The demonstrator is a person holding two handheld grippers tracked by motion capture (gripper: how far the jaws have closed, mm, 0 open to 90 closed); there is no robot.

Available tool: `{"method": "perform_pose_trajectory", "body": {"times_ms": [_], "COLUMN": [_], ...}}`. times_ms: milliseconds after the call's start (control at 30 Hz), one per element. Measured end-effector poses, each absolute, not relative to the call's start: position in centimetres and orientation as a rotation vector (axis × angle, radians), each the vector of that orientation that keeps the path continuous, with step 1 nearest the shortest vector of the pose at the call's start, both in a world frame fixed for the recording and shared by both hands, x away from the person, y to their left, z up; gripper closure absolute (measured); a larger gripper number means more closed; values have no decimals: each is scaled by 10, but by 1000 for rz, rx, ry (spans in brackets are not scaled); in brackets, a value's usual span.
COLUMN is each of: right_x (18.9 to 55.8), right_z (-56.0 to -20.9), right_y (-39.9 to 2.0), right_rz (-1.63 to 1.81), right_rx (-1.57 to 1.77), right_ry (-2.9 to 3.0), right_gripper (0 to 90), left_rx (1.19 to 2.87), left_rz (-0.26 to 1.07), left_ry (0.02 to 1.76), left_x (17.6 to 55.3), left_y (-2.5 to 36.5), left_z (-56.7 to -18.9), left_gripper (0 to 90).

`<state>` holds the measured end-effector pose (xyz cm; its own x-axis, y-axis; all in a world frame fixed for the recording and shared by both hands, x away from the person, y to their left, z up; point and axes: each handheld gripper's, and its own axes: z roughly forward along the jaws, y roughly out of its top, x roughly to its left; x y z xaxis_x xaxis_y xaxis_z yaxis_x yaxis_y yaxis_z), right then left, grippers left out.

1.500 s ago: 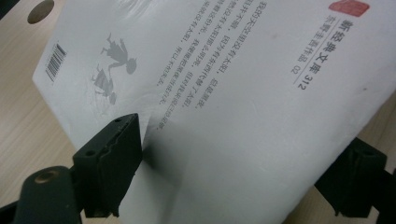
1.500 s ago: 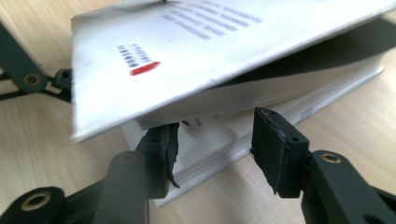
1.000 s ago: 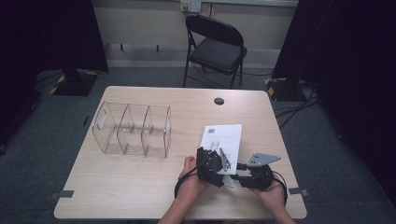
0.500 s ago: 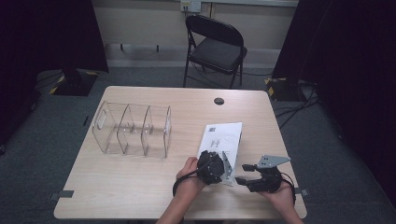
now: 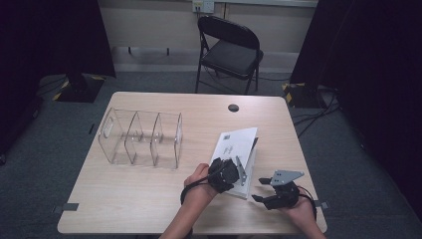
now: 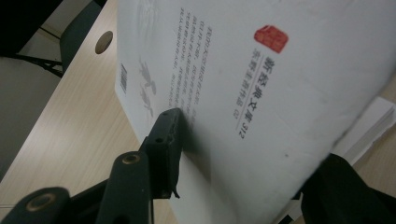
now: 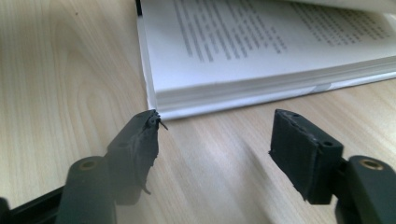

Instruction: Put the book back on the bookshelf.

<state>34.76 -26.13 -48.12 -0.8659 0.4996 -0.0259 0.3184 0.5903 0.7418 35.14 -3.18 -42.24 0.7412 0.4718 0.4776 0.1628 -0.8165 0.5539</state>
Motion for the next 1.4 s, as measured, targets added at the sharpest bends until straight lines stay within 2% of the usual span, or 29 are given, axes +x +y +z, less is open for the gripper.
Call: {"method": "perform_pose_trajectory", "body": {"times_ms": [333, 700, 900, 1033, 1167, 1233, 1300, 1333, 1400], "right_x": [347, 354, 348, 344, 337, 334, 331, 331, 331], "right_z": [-492, -497, -494, -495, -490, -488, -480, -480, -467], "right_y": [-258, -242, -230, -225, -216, -217, -218, -218, -221], "right_rz": [1047, 1023, 917, 911, 900, 904, 901, 901, 923], "right_rx": [631, 652, 461, 388, 202, 181, 153, 153, 195], "right_ry": [2576, 2412, 2331, 2322, 2267, 2253, 2216, 2216, 2218], "right_gripper": [253, 229, 256, 243, 360, 418, 497, 497, 559], "left_rx": [2508, 2531, 2560, 2560, 2581, 2569, 2542, 2542, 2427], "left_rz": [792, 729, 743, 728, 742, 681, 590, 590, 534], "left_ry": [519, 570, 570, 589, 538, 535, 541, 541, 577], "left_x": [357, 359, 354, 353, 350, 350, 351, 351, 348], "left_y": [-37, -42, -45, -47, -48, -46, -44, -44, -35], "left_z": [-400, -384, -383, -381, -382, -384, -386, -386, -383], "left_gripper": [543, 552, 552, 553, 541, 500, 410, 338, 312]}}
